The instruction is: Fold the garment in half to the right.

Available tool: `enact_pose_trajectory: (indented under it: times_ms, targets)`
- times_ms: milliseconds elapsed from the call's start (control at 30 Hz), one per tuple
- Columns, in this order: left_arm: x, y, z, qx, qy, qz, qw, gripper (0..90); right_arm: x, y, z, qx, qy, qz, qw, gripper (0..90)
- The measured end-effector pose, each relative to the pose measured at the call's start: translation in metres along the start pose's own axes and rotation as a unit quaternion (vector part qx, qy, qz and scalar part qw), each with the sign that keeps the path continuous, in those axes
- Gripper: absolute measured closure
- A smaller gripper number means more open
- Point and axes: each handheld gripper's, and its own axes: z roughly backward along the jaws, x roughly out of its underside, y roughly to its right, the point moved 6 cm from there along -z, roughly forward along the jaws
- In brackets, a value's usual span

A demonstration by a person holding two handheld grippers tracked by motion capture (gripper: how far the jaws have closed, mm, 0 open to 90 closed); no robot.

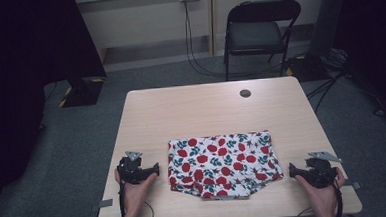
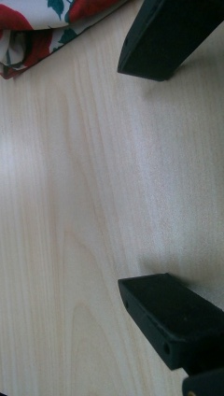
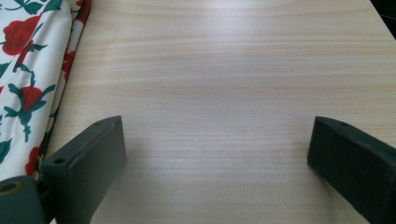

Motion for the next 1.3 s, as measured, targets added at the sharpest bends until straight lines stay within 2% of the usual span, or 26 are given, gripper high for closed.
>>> enact_pose_trajectory:
  times_ms: [267,367,400,433,500,567,667,733,767,1000,1300]
  targets:
    - [0.0,0.001,0.001,0.005,0.001,-0.003,1.0,1.2,0.0,-0.001,0.002,0.002,-0.006,-0.004,1.0,5.4]
    - [-0.001,0.004,0.003,0.013,0.0,0.001,0.9999,5.0,-0.001,-0.001,0.003,-0.005,-0.006,-0.006,0.9999,5.4]
    - [-0.002,0.006,0.006,0.033,0.006,0.009,0.9994,5.0,-0.002,-0.003,0.005,-0.01,-0.003,-0.003,0.9999,5.7]
    - [-0.002,0.006,0.006,0.033,0.006,0.009,0.9994,5.7,-0.002,-0.003,0.005,-0.01,-0.003,-0.003,0.9999,5.7]
    - [-0.003,0.008,0.01,0.042,0.019,0.013,0.9988,7.1,-0.004,-0.008,0.009,-0.014,0.004,0.002,0.9999,5.9]
    - [-0.006,0.011,0.015,0.033,0.037,0.006,0.9988,11.0,-0.005,-0.014,0.012,-0.019,0.008,0.01,0.9997,6.2]
    - [-0.009,0.016,0.021,0.053,0.056,0.004,0.997,11.1,-0.006,-0.025,0.015,-0.03,0.008,0.021,0.9993,6.3]
    - [-0.011,0.02,0.024,0.054,0.063,-0.004,0.9965,13.9,-0.006,-0.031,0.015,-0.034,0.005,0.026,0.9991,6.6]
    - [-0.012,0.022,0.026,0.065,0.069,-0.006,0.9955,13.9,-0.007,-0.033,0.015,-0.037,0.004,0.027,0.9989,6.6]
    - [-0.015,0.031,0.029,0.085,0.083,-0.007,0.993,15.4,-0.013,-0.051,0.025,-0.052,0.017,0.043,0.9975,8.5]
    - [-0.028,0.039,0.029,0.103,0.078,-0.031,0.9911,20.9,-0.025,-0.084,0.034,-0.086,0.022,0.066,0.9938,11.0]
